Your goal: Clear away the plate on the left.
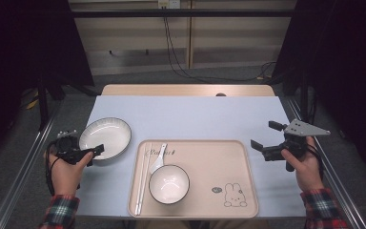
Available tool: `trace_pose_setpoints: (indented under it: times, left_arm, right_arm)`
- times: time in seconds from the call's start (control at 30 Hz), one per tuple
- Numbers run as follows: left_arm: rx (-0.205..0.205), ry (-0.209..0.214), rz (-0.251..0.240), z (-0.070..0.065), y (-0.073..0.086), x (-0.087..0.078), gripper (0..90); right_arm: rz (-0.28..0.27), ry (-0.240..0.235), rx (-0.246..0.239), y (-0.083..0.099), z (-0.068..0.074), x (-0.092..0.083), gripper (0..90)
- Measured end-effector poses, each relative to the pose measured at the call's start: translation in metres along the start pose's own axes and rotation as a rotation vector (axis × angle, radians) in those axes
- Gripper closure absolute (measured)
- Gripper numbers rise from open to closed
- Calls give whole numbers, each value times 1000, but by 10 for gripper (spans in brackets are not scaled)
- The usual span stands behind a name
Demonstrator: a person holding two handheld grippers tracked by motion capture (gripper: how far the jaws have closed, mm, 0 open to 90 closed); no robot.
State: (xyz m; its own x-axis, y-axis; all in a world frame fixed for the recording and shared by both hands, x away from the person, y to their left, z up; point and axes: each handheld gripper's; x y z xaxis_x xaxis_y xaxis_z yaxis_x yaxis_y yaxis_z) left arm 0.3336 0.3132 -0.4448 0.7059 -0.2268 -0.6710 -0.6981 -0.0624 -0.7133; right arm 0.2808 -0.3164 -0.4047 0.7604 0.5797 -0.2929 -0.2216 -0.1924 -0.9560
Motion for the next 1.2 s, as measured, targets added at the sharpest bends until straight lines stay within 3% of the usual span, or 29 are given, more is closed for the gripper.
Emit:
trace_pose_setpoints:
  times: [0.37, 0.47, 0.57, 0.67, 0.8, 0.87, 1.07, 1.2]
  left_arm:
    - [-46, -28, 11, 7, 7, 6, 48]
    - [-41, -9, 27, 8, 10, 11, 41]
    - [-84, 8, 2, 4, 12, 16, 29]
    - [-65, 30, 13, 3, 13, 20, 9]
    - [-104, 38, 9, 3, 15, 24, 2]
    - [-110, 37, 17, 2, 15, 25, 33]
    - [-118, -22, 33, -1, 14, 26, 139]
    - [-142, -42, 25, 1, 13, 24, 337]
  right_arm:
    - [2, -1, -3, 0, 1, 1, 0]
    - [2, 1, -3, 0, 1, 1, 0]
    - [4, 1, -3, 0, 1, 0, 0]
    - [0, 2, -1, 0, 0, 0, 0]
    - [0, 1, -3, 0, 0, 0, 0]
    - [0, 4, -4, 0, 0, 0, 0]
    - [0, 7, -5, 0, 0, 0, 0]
    - [1, 8, -4, 0, 1, 0, 0]
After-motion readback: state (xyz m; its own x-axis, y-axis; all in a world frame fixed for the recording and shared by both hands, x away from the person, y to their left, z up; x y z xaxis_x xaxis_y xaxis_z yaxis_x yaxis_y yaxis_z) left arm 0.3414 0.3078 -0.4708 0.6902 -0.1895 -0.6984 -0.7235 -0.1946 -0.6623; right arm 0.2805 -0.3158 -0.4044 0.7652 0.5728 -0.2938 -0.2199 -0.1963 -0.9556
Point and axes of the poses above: each handheld gripper's, and its own axes: x roughly forward along the jaws, y roughly out of its underside, z roughly to its left, and after that the axes turned 2 degrees about -z, right-handed
